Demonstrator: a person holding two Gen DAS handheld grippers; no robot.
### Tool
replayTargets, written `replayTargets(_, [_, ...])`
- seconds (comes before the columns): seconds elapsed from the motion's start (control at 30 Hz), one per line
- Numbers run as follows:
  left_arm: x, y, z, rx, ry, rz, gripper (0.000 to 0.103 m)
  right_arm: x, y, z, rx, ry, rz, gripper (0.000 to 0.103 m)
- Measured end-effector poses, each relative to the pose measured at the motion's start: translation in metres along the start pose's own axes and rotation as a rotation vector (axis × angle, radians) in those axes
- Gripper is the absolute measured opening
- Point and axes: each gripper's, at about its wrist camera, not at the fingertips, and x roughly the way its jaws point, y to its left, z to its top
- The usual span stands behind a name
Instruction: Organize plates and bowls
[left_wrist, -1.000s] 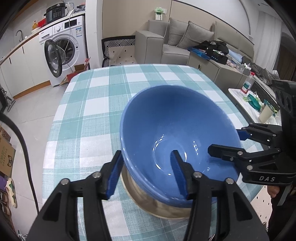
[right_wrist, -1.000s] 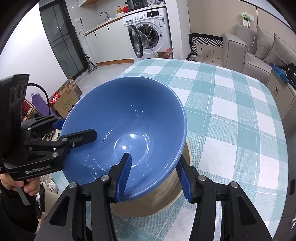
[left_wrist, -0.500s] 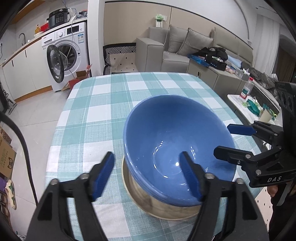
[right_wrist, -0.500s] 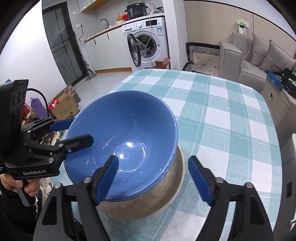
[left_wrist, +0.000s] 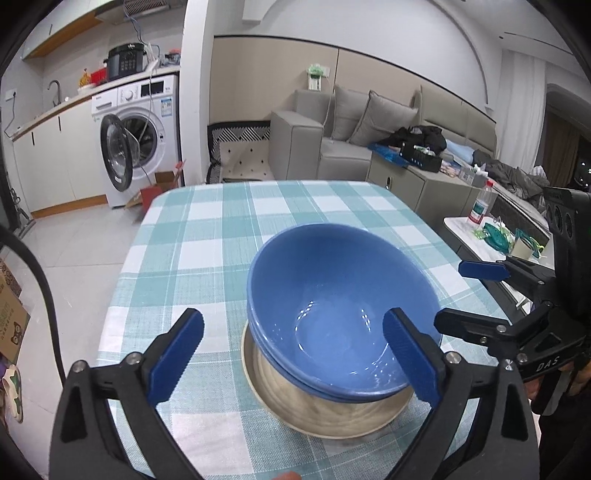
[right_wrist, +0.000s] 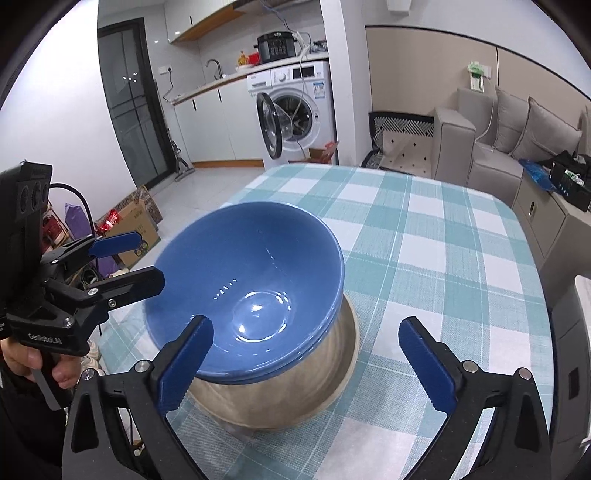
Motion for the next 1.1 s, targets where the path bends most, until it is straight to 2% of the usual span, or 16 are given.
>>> replayTargets(0.07, [-0.005,-0.001,-0.002,0.005,-0.019,0.015,0.103,-0.007,0.003,-0.003,-0.014,-0.037,0.010,0.102])
replayTargets(0.17, [-0.011,-0.002,-0.006,0.013,-0.045,0.036,0.103,-0.017,0.009,-0.008,-0.043,-0.078,0.002,0.102])
replayTargets(0.3, [-0.016,-0.003,-0.012,0.018,-0.064,0.051,0.103,-0.025,0.013,-0.017,-0.053,-0.104,0.013,0.102])
replayTargets(0.47, [-0.022,-0.010,-0.023,0.051,-0.103,0.109,0.103,-0.034,0.011,-0.027,-0.044,-0.136,0.015,0.102])
replayTargets(0.7, [-0.028,-0.016,-0.038,0.058,-0.142,0.097,0.103,-0.046,0.013,-0.046,-0.051,-0.174,0.007,0.102])
replayTargets(0.87, [-0.034,-0.025,-0.048,0.088,-0.170,0.118,0.103,-0.052,0.013,-0.057,-0.044,-0.200,0.006,0.102])
replayTargets(1.1, [-0.038,-0.024,-0.061,0.090,-0.184,0.096,0.103,-0.056,0.016,-0.069,-0.054,-0.221,0.011,0.102])
